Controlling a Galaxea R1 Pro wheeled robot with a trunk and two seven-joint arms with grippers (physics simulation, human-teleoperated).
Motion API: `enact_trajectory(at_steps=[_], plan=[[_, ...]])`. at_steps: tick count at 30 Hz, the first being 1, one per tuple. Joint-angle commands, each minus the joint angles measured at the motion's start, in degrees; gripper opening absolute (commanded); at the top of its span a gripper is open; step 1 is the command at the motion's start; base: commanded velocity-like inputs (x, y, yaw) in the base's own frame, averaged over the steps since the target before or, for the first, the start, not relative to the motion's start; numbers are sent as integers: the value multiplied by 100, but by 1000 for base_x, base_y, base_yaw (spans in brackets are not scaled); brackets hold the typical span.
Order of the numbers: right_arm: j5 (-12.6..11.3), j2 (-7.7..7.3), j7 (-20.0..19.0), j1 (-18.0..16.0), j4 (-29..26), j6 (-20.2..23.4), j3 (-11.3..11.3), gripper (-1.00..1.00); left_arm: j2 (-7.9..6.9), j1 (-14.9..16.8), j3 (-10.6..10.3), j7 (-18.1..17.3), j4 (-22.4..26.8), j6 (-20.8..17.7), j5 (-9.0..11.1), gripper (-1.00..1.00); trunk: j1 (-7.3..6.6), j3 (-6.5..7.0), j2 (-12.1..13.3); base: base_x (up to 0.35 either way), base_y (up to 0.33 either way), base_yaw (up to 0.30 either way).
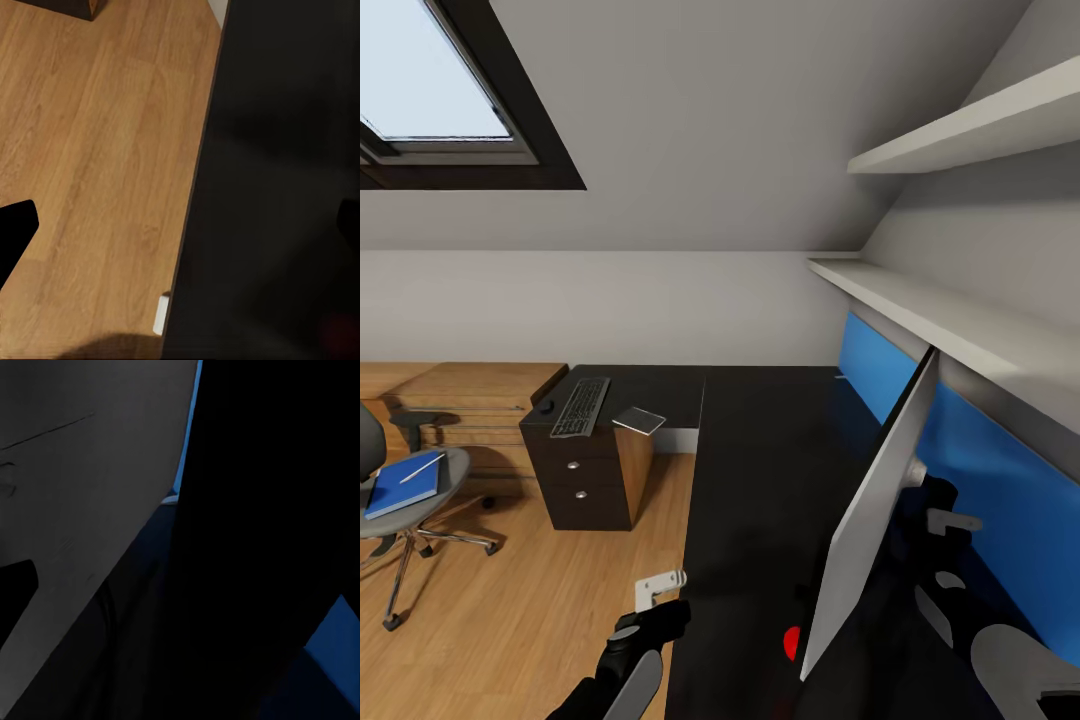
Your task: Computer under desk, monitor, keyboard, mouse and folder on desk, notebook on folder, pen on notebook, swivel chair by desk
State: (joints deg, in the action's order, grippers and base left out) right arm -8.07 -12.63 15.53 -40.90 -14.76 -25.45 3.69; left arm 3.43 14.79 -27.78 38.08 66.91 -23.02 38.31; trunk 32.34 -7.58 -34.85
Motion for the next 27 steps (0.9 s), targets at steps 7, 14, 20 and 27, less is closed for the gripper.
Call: enact_trajectory(at_steps=[7,14,20,27], plan=[[-54,-3,11,-6,3,-17,44,100,16,6,-8,43,-51,-9,36,100,2,-10,-9,-146,0,0],[-54,-3,11,-6,7,-18,44,100,17,6,-8,42,-57,-10,36,100,2,-10,-9,-316,0,0],[-53,-3,11,-6,7,-14,44,100,47,6,-10,45,-84,-9,36,100,2,-10,-9,-332,0,0],[-54,-1,11,-6,-1,-10,44,100,61,6,-9,42,-95,-9,36,100,2,-10,-9,-334,0,0]])
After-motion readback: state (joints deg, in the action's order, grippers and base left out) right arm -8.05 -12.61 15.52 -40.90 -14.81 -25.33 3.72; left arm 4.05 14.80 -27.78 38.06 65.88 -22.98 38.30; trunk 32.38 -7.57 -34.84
